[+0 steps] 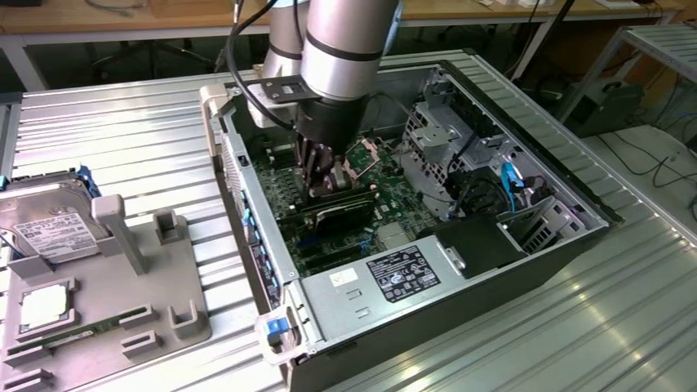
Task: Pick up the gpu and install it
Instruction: 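Press down on the gpu until it lock into place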
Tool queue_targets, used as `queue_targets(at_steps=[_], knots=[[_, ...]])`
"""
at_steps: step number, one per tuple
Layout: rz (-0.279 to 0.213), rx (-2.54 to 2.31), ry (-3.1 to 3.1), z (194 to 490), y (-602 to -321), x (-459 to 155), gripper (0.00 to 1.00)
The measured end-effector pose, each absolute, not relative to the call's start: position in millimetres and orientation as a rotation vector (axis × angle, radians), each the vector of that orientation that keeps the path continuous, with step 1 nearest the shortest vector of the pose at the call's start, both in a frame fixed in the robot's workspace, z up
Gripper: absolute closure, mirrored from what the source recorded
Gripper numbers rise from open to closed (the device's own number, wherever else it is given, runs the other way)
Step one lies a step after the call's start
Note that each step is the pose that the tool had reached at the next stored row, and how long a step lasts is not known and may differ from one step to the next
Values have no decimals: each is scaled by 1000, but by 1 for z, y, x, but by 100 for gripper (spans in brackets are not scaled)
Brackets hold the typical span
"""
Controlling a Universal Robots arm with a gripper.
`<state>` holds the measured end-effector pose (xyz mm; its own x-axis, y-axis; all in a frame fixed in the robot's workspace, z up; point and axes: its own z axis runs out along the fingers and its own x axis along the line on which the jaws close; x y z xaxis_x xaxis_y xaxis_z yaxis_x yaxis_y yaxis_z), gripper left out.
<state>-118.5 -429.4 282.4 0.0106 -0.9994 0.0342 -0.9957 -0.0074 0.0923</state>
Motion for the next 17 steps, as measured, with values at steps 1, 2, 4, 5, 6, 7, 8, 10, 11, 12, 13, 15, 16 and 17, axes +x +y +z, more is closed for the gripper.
queue_targets(at_steps=[1,2,4,5,6,7,8,10,11,12,13,15,16,17], knots=[[-62,2166,-2149,282,-430,-118,89],[-62,2166,-2149,282,-430,-118,89],[-62,2165,-2150,282,-432,-118,89],[-62,2165,-2151,282,-433,-118,89],[-63,2164,-2151,282,-433,-118,89],[-62,2164,-2151,282,-433,-118,89],[-62,2164,-2151,282,-433,-118,89],[-62,2164,-2151,282,-433,-118,89],[-62,2164,-2151,282,-433,-118,89],[-62,2164,-2151,282,-433,-118,89],[-62,2164,-2151,282,-433,-118,89],[-62,2164,-2151,282,-433,-118,89],[-62,2164,-2151,282,-433,-118,89],[-62,2164,-2151,282,-433,-118,89]])
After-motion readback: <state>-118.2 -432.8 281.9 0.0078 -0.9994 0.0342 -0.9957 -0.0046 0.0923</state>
